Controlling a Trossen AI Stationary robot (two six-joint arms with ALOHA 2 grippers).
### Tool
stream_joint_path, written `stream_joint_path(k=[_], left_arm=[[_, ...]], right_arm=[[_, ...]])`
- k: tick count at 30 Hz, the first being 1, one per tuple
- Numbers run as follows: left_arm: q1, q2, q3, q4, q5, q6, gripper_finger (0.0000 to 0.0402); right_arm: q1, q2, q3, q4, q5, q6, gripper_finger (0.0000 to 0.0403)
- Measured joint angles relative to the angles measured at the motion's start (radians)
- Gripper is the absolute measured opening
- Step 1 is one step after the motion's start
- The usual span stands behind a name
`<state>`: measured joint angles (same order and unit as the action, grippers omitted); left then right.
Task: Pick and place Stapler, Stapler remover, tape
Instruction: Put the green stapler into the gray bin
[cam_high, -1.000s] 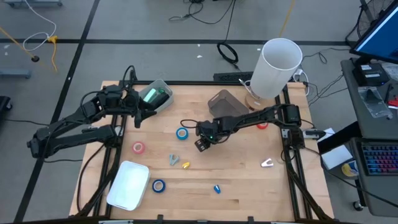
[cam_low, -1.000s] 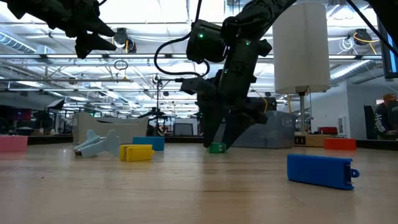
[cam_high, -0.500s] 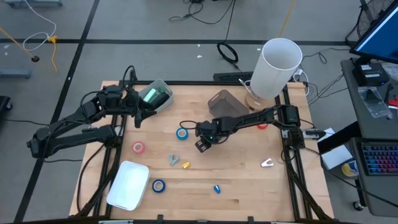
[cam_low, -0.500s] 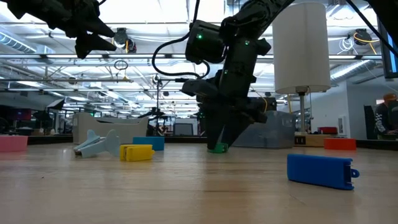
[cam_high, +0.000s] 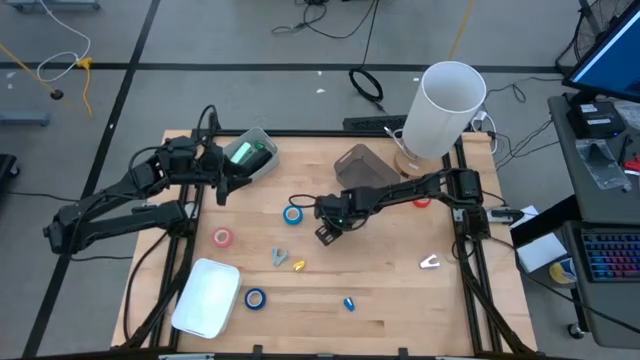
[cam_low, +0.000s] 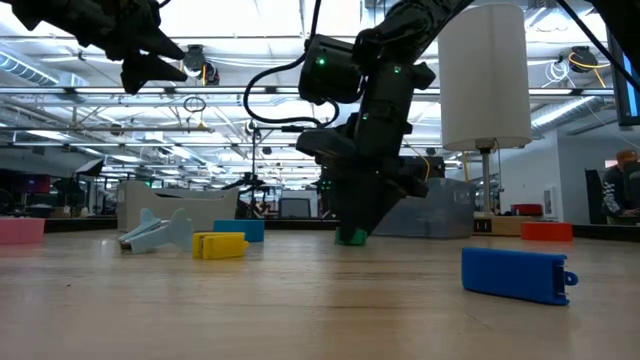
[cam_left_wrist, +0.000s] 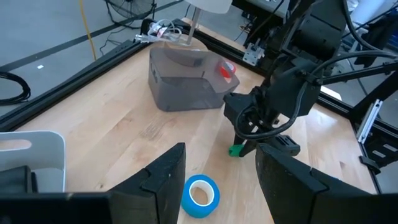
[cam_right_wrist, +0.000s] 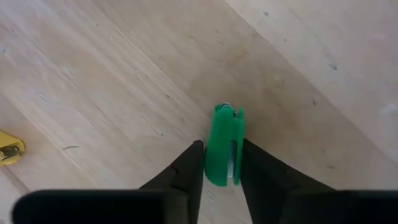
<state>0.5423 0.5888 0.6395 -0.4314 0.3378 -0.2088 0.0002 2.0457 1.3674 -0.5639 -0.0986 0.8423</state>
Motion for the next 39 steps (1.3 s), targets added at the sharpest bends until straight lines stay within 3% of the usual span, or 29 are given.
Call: stream_joint_path(k=[6,14,22,26,39], left_arm=[[0.000,0.000,0.000,0.035,0.006,-0.015,0.0195],[-0.027,0.026,0.000,0.098,0.166,-0.064,0.0195],[-0.146,0.171,0.000,0.229,0.204,-0.122,0.0196],[-0.208,0.264,0.001,0.325,0.209,-0.138,0.0196],[-0.320,0.463,0.001,0.576,0.245,-0.227,0.0196]], right_arm=[[0.001,-0.032,-0.001,0.051,-0.036,-0.036,0.0053],[-0.002,-0.175,-0.003,0.235,-0.062,-0.021,0.0062],[-0.005,-0.258,0.002,0.572,-0.052,-0.019,0.0059],[-0.007,-0.265,-0.004,0.654,-0.079,-0.011,0.0059],[-0.007,-0.269,-0.002,0.715,-0.113,-0.005,0.0059]])
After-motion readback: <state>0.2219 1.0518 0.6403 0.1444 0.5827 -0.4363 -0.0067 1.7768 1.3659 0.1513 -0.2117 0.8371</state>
